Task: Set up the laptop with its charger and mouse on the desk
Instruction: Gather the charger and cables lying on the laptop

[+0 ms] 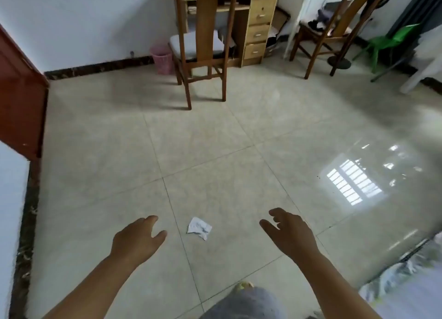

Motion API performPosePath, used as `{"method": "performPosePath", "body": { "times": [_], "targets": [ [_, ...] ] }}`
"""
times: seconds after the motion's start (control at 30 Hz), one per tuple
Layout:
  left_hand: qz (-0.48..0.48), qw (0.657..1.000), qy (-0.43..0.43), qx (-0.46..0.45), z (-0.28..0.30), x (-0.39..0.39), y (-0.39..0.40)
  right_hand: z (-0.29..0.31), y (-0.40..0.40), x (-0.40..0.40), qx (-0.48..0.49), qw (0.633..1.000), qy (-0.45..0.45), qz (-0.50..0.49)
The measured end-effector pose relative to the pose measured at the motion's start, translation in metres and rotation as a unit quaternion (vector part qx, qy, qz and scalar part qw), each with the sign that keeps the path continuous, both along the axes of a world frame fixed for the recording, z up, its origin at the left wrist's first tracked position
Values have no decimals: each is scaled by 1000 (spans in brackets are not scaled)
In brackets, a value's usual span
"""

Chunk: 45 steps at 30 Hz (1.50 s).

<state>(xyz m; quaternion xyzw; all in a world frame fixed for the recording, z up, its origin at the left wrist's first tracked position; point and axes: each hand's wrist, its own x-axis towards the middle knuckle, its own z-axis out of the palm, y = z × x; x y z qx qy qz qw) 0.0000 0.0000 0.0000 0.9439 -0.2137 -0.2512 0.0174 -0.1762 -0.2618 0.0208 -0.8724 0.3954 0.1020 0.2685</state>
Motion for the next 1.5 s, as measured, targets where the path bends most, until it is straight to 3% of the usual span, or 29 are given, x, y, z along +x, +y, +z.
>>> {"method": "performPosePath", "body": {
  "times": [0.17, 0.37, 0.57, 0.73, 0.9, 1.17, 1.5],
  "targets": [
    [-29, 999, 44, 9, -39, 59, -109, -43, -99, 21, 35, 995, 38, -90],
    [-50, 998, 35, 12, -36, 148, -277, -50, -260, 75, 8, 992, 70, -108],
    [-58, 996, 7, -61, -13, 254, -452, -31, -398, 192, -15, 996, 32, -88],
    [8, 997, 42, -65, -36, 331, -523, -36, -487, 299, -15, 998, 29, -60],
    [33, 997, 49, -50, -48, 458, -598, -39, -585, 421, -26, 996, 6, -86],
    [-46, 995, 22, -87, -9, 635, -789, 0, -737, 594, -45, 988, -41, -139],
    [-68, 990, 64, -104, -29, 783, -995, -27, -948, 739, -51, 984, -15, -168]
  ]
}}
